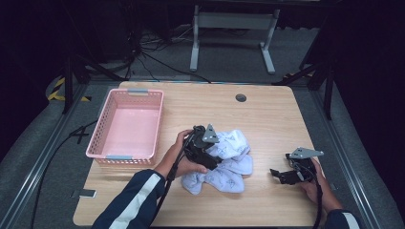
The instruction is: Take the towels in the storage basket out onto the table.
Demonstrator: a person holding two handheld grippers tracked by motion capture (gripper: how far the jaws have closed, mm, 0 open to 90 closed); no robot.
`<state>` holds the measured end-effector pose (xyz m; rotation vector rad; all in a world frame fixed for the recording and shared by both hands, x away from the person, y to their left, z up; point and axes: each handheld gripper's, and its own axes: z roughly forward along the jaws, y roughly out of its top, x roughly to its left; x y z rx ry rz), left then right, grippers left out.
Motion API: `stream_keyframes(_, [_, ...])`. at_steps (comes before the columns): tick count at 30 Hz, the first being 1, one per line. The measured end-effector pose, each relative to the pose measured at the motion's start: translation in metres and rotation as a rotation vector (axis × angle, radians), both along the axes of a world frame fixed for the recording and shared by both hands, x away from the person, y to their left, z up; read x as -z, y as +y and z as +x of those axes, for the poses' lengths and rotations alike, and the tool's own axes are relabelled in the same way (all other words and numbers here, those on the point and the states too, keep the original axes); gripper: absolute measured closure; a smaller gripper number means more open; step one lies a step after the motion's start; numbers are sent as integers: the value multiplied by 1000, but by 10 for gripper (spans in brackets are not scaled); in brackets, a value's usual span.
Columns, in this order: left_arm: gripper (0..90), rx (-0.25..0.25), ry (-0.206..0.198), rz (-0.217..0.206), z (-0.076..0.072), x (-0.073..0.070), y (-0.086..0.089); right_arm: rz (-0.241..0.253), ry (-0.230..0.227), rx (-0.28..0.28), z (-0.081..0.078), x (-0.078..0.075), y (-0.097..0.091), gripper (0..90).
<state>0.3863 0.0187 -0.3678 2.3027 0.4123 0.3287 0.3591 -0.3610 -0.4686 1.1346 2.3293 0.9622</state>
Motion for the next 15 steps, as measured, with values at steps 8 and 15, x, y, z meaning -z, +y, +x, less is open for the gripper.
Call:
stream_keyframes(8, [175, -11, -48, -14, -14, -17, 21, -2, 1, 0, 0, 0, 0, 47])
stream_keyframes(15, [193, -12, -58, -67, -26, -26, 37, -6, 6, 5, -1, -1, 0, 48])
